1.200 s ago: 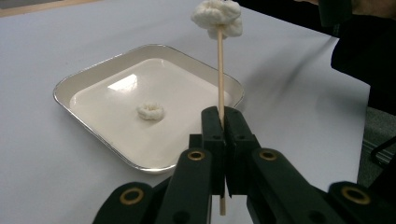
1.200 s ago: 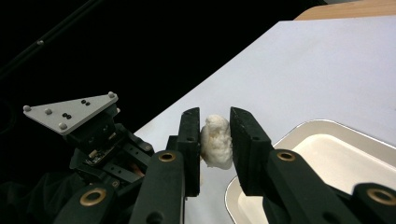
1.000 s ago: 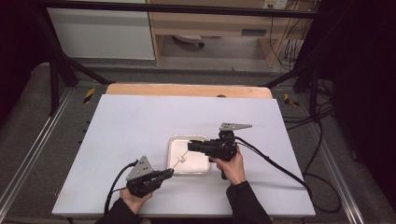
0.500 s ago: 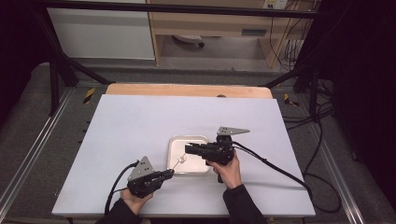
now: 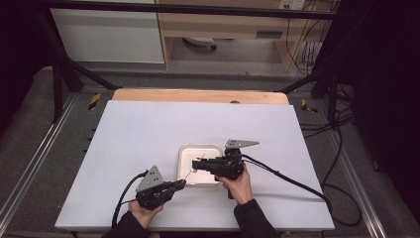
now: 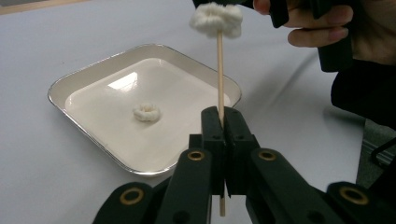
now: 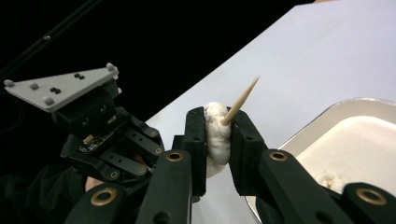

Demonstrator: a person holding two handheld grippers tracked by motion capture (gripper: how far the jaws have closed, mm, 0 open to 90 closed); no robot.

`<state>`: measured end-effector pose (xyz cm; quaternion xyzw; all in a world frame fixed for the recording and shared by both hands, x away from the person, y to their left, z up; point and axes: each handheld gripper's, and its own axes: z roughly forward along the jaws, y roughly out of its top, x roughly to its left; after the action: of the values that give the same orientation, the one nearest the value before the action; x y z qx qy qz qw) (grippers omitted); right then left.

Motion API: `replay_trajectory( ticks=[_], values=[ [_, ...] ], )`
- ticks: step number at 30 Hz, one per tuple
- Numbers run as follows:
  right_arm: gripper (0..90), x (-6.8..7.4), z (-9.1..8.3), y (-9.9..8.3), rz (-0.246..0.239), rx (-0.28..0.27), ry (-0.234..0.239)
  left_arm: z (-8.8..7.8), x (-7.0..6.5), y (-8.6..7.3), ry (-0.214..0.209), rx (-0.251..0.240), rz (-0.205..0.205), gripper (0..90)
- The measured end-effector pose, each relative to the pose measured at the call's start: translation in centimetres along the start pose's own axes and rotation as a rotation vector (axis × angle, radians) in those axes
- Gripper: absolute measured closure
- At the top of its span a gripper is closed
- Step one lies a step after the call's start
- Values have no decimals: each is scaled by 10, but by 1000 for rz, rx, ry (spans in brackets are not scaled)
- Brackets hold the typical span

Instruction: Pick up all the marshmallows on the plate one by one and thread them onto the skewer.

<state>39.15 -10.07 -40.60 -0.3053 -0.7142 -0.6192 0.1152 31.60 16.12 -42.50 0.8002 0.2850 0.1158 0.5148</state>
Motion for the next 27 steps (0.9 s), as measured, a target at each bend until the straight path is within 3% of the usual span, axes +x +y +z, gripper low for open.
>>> replay_trajectory(
  ticks=[8,12,15,17,27],
  values=[
    [739,1,0,-1,4,5,-12,2,0,-2,15,-3,0,886],
    [592,0,0,0,1,6,-20,2,3,-2,22,-11,-12,886],
    [461,1,-4,3,-22,9,-66,-1,5,-2,28,-24,-23,886],
    [375,1,-5,5,-28,15,-72,-3,7,-2,32,-33,-28,886],
    [127,-1,-12,8,-132,63,-205,-8,11,-2,41,-33,-38,886]
  ],
)
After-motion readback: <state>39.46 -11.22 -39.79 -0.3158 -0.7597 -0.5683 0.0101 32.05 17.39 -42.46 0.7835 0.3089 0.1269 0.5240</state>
